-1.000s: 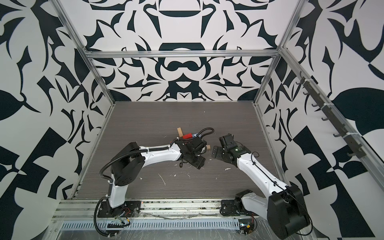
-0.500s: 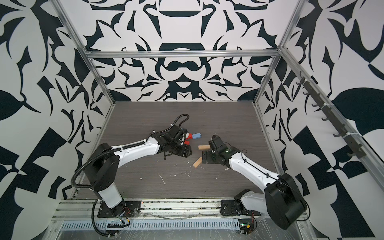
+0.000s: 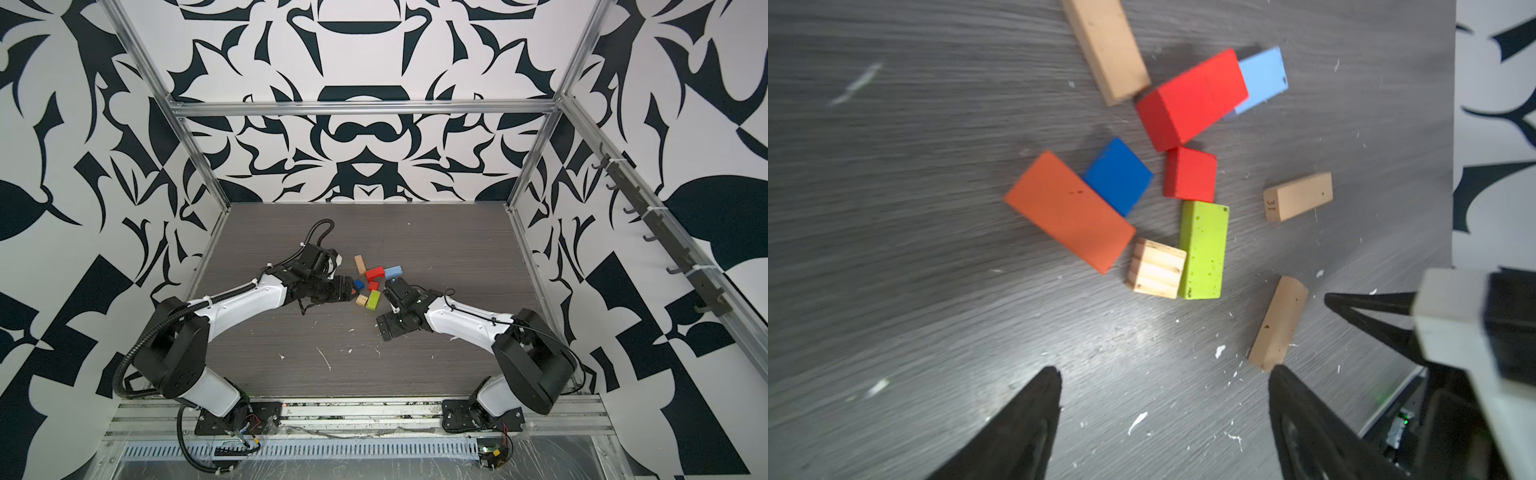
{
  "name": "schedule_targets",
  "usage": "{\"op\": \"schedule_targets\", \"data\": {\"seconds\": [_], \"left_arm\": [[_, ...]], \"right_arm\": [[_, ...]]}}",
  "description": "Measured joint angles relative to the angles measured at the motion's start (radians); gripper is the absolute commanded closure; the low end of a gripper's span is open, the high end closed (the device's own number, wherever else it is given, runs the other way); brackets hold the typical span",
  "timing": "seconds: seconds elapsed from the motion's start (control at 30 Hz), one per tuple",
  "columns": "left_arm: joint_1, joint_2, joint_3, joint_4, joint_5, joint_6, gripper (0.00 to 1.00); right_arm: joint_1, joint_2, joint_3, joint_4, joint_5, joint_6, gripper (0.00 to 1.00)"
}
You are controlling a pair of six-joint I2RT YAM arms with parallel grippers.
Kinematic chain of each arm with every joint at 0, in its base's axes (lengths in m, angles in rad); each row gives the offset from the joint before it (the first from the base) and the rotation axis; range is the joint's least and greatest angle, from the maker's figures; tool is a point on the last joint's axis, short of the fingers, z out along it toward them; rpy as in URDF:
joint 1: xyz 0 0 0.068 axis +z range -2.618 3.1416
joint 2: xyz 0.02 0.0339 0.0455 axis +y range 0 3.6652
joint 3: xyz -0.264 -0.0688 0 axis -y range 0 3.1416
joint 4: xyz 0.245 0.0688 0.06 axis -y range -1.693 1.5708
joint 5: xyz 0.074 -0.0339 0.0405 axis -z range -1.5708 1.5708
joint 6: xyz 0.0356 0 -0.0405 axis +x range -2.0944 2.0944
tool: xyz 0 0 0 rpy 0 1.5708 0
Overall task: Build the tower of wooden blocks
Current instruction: 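Grasp a wood bar with the right gripper while the left gripper withdraws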
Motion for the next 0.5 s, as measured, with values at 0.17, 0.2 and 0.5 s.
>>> {"op": "schedule_targets", "data": {"seconds": [0.17, 0.2, 0.5], "left_arm": [[0.03, -0.033, -0.035, 0.023, 0.018, -0.015, 0.18], [0.034, -0.039, -0.042, 0.026, 0.019, -0.017, 0.18], [0.058, -0.078, -0.063, 0.029, 0.023, -0.022, 0.18]], "right_arm": [[0.002, 0.048, 0.04, -0.005, 0.007, -0.063, 0.01], [0.002, 0.053, 0.046, -0.006, 0.007, -0.074, 0.01], [0.002, 0.164, 0.133, -0.056, 0.001, -0.181, 0.0]]}}
